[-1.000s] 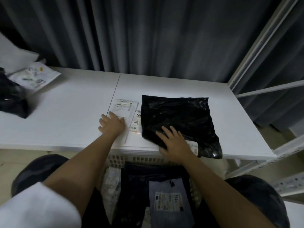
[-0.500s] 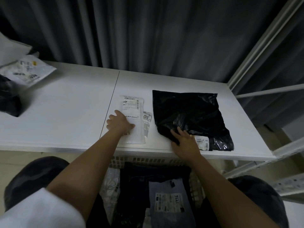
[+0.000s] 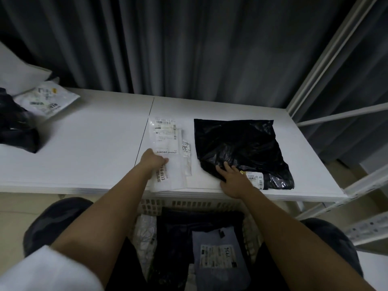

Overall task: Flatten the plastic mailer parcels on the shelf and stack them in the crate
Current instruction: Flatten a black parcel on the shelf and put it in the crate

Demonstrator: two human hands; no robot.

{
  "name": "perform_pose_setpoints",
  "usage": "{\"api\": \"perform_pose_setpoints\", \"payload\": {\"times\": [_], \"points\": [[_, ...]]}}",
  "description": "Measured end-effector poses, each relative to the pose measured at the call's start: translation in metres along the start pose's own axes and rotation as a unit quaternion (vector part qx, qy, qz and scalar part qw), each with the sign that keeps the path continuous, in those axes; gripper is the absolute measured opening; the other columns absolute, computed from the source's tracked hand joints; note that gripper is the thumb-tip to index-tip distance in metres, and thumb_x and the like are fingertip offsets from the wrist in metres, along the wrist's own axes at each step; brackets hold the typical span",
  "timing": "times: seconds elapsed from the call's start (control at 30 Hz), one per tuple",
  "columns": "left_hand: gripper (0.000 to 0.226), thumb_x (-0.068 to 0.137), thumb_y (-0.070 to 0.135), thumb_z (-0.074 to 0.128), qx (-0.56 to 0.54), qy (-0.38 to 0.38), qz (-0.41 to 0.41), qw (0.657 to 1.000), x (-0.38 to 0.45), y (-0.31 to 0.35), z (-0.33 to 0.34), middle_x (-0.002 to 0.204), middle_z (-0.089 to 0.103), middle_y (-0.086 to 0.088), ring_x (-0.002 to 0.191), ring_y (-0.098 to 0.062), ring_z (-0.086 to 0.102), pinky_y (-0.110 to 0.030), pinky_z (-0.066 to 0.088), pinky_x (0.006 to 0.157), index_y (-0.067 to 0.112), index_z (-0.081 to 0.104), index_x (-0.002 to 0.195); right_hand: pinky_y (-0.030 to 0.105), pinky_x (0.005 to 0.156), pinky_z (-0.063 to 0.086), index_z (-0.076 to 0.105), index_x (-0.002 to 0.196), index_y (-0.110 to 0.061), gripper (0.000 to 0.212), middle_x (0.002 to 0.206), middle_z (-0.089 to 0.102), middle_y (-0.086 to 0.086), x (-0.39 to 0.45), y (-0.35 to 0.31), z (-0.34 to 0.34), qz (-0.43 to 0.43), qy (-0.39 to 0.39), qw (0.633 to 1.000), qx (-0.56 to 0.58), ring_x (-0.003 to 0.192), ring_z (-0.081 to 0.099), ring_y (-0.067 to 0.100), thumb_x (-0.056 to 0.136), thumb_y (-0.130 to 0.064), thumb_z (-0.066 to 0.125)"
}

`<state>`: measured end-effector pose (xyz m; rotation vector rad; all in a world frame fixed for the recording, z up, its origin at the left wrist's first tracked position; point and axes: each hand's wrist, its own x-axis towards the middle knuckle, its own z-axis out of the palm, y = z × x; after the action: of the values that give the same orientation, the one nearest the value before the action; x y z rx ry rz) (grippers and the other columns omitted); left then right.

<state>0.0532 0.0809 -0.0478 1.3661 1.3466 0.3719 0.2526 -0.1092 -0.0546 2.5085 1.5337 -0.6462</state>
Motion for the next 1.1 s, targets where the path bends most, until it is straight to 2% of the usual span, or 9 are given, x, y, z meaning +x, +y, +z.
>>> {"api": "perform_pose_setpoints", "payload": {"times": [0.2, 0.37, 0.43, 0.53, 0.63, 0.7, 0.8, 0.93, 1.1], "points": [[0.041, 0.083, 0.003, 0.059, -0.104, 0.085, 0.126, 0.983, -0.032, 0.032, -0.038, 0.119, 0.061, -0.011, 0.106, -0.03, 0.061, -0.041, 0.054, 0.082, 0.002, 0.05, 0.123, 0.05, 0.115, 0.018, -0.001, 0.152, -0.037, 0.065, 0.161, -0.013, -0.001, -0.018, -0.032, 0.005, -0.036, -0.008, 0.999, -0.035, 0.148, -0.002, 0.027, 0.1, -0.041, 0.037], [0.041, 0.081, -0.001, 0.05, -0.137, 0.041, 0.168, 0.975, -0.064, 0.059, -0.035, 0.111, 0.066, -0.009, 0.095, -0.026, 0.065, -0.031, 0.054, 0.065, 0.005, 0.052, 0.122, 0.05, 0.115, 0.008, 0.005, 0.152, -0.039, 0.073, 0.161, -0.009, -0.005, -0.037, -0.069, 0.015, -0.111, -0.015, 0.993, 0.034, 0.148, -0.001, 0.024, 0.093, -0.042, 0.048], [0.036, 0.084, -0.002, 0.046, -0.146, 0.017, 0.161, 0.976, -0.078, 0.067, -0.026, 0.106, 0.066, -0.01, 0.086, -0.023, 0.066, -0.028, 0.052, 0.059, 0.006, 0.053, 0.119, 0.041, 0.115, 0.017, 0.019, 0.152, -0.031, 0.068, 0.161, 0.01, 0.0, -0.04, -0.073, 0.014, -0.115, 0.065, 0.981, 0.141, 0.146, 0.014, 0.024, 0.091, -0.029, 0.05], [0.034, 0.086, -0.003, 0.042, -0.136, -0.023, 0.158, 0.978, -0.09, 0.075, -0.01, 0.104, 0.066, -0.01, 0.08, -0.02, 0.065, -0.027, 0.05, 0.056, 0.008, 0.054, 0.115, 0.03, 0.093, 0.043, 0.041, 0.143, -0.022, 0.054, 0.143, 0.045, 0.002, -0.05, -0.069, -0.003, -0.065, 0.197, 0.881, 0.426, 0.123, 0.049, 0.023, 0.091, -0.01, 0.044], [0.036, 0.087, -0.003, 0.042, -0.117, -0.067, 0.149, 0.98, -0.096, 0.079, 0.007, 0.103, 0.067, -0.013, 0.081, -0.023, 0.066, -0.028, 0.052, 0.057, 0.004, 0.054, 0.12, 0.022, 0.074, 0.047, 0.037, 0.144, -0.023, 0.044, 0.123, 0.056, -0.002, -0.058, -0.057, -0.036, -0.021, 0.184, 0.756, 0.627, 0.103, 0.06, 0.018, 0.1, -0.021, 0.042], [0.035, 0.087, -0.006, 0.043, -0.093, -0.1, 0.151, 0.979, -0.097, 0.078, 0.021, 0.104, 0.068, -0.014, 0.084, -0.024, 0.067, -0.031, 0.054, 0.061, 0.002, 0.057, 0.118, 0.023, 0.071, 0.049, 0.038, 0.142, -0.021, 0.044, 0.113, 0.06, -0.003, -0.059, -0.048, -0.049, -0.03, 0.175, 0.726, 0.665, 0.097, 0.062, 0.012, 0.1, -0.031, 0.046], [0.033, 0.088, -0.007, 0.048, -0.054, -0.149, 0.18, 0.971, -0.097, 0.074, 0.041, 0.114, 0.066, -0.014, 0.092, -0.022, 0.066, -0.028, 0.055, 0.069, 0.006, 0.058, 0.116, 0.021, 0.063, 0.049, 0.043, 0.138, -0.02, 0.046, 0.097, 0.061, -0.004, -0.053, -0.037, -0.049, -0.016, 0.222, 0.768, 0.601, 0.085, 0.062, 0.007, 0.095, -0.03, 0.057], [0.058, 0.09, 0.007, 0.061, 0.054, -0.11, 0.218, 0.968, -0.072, 0.061, 0.065, 0.131, 0.052, -0.007, 0.109, -0.02, 0.057, -0.026, 0.05, 0.079, 0.009, 0.029, 0.14, 0.022, 0.063, 0.051, 0.01, 0.152, -0.031, 0.076, 0.117, 0.064, 0.011, -0.027, -0.021, -0.034, 0.012, 0.218, 0.79, 0.573, 0.085, 0.066, 0.015, 0.094, -0.024, 0.059], [0.086, 0.087, 0.031, 0.066, 0.346, -0.085, 0.229, 0.906, -0.042, 0.043, 0.08, 0.153, 0.011, -0.015, 0.137, -0.04, 0.024, -0.05, 0.032, 0.106, 0.027, 0.008, 0.151, 0.039, 0.094, 0.046, 0.013, 0.152, -0.03, 0.07, 0.143, 0.043, 0.013, -0.005, -0.007, -0.024, 0.021, 0.14, 0.942, 0.304, 0.12, 0.049, 0.029, 0.095, -0.04, 0.052]]}}
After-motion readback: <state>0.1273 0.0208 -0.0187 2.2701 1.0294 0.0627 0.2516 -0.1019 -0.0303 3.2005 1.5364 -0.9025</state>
